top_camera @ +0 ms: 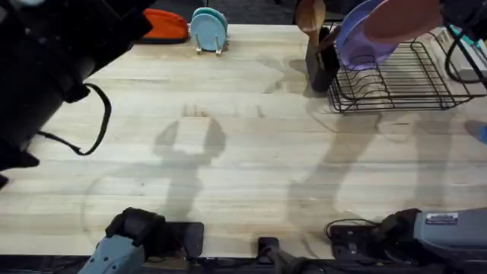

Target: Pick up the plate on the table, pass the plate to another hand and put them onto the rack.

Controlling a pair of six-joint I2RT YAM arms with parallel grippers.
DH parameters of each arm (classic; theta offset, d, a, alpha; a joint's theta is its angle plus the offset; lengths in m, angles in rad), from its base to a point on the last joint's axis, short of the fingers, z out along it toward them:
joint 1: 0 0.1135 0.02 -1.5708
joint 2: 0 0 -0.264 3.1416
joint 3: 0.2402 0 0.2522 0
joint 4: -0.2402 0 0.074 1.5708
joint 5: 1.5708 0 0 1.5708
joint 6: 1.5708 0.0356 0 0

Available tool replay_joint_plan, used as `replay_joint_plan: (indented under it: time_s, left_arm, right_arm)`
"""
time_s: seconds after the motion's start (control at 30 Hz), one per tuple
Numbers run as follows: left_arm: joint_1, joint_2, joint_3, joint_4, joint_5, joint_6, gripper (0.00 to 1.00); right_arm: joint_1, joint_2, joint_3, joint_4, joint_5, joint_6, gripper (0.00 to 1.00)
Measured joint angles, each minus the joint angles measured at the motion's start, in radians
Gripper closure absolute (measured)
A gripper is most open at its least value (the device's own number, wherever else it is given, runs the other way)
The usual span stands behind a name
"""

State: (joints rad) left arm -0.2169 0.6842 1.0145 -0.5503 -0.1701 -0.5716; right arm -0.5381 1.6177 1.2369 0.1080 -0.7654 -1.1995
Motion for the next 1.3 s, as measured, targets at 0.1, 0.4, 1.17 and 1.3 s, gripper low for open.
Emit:
replay_joint_plan:
  time_s: [0.1,0.4,1.17,1.3]
  left_arm:
    - [0.000,0.000,0.000,0.000,-0.002,0.000,0.006]
    - [0.000,0.000,0.000,0.000,-0.003,0.000,0.009]
    - [0.000,0.000,0.000,0.000,-0.003,0.000,0.007]
    - [0.000,0.000,0.000,0.000,-0.003,0.000,0.008]
  right_arm:
    - [0.013,0.061,0.000,0.020,-0.084,-0.014,0.970]
    - [0.021,0.104,0.000,0.018,-0.105,-0.015,0.970]
    - [0.021,0.104,0.000,-0.027,-0.103,-0.023,0.972]
    - [0.021,0.133,0.000,-0.021,-0.097,-0.039,0.971]
